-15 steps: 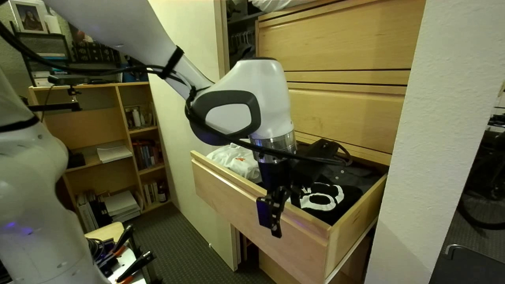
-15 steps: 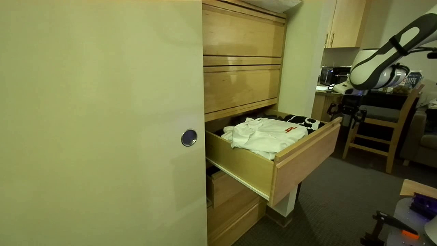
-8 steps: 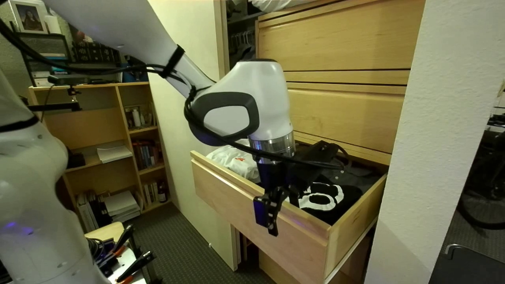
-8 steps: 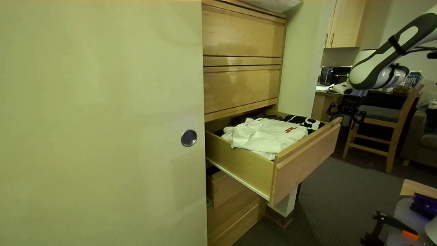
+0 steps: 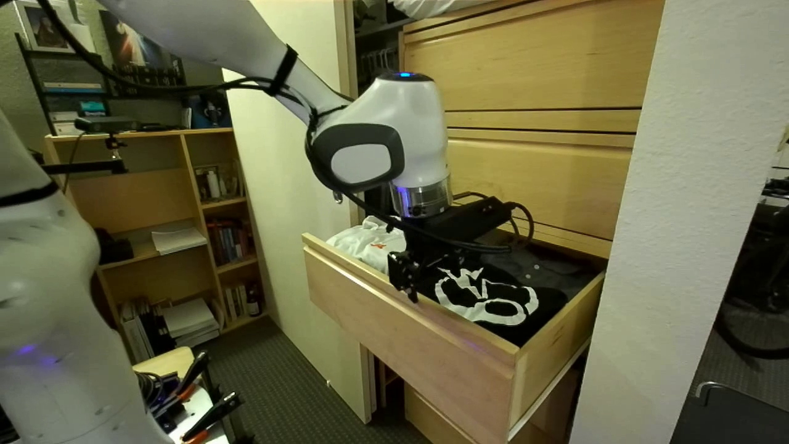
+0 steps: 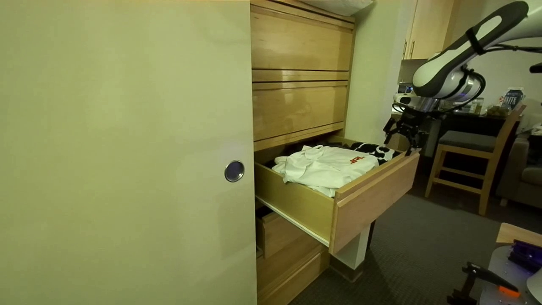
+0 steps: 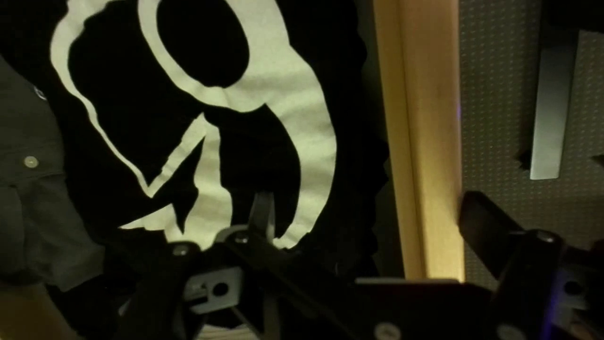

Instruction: Open the middle drawer of the cabinet.

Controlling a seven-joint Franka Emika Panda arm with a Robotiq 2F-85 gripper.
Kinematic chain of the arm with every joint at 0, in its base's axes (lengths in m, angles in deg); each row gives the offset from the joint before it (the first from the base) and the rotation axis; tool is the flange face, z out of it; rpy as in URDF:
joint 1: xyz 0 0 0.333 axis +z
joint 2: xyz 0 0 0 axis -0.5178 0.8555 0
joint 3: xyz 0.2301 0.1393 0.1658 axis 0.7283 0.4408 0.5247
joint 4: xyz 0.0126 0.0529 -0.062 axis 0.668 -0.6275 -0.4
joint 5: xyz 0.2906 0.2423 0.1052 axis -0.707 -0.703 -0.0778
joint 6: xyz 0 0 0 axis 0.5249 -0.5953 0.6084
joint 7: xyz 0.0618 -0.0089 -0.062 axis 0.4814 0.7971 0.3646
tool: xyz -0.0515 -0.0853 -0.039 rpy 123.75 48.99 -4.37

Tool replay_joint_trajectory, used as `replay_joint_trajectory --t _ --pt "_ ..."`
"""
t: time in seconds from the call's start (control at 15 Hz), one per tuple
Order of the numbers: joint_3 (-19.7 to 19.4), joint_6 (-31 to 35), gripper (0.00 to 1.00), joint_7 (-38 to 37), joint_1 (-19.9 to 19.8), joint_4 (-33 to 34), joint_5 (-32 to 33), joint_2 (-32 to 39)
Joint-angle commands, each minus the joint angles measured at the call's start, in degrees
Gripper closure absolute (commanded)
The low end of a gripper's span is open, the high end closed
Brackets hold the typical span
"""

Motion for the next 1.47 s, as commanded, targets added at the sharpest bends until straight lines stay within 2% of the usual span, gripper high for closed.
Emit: replay_joint_trajectory --t 0.0,0.47,0.8,1.07,1.27,1.4 --pt "1.3 0.7 0.0 -9.1 0.4 4.7 -2.9 0.4" --pt "2.4 2.9 0.0 -31.2 -1.3 11.8 4.4 2.2" --pt "2.4 5.5 0.0 -53.1 -3.8 12.6 16.5 3.5" --pt "2.4 3.7 0.0 -68.5 -4.9 13.2 25.3 3.7" --pt "2.3 1.6 0.0 -75.6 -4.7 13.2 28.4 2.7" --pt "2.3 0.5 0.0 -77.1 -4.3 12.3 28.5 1.4"
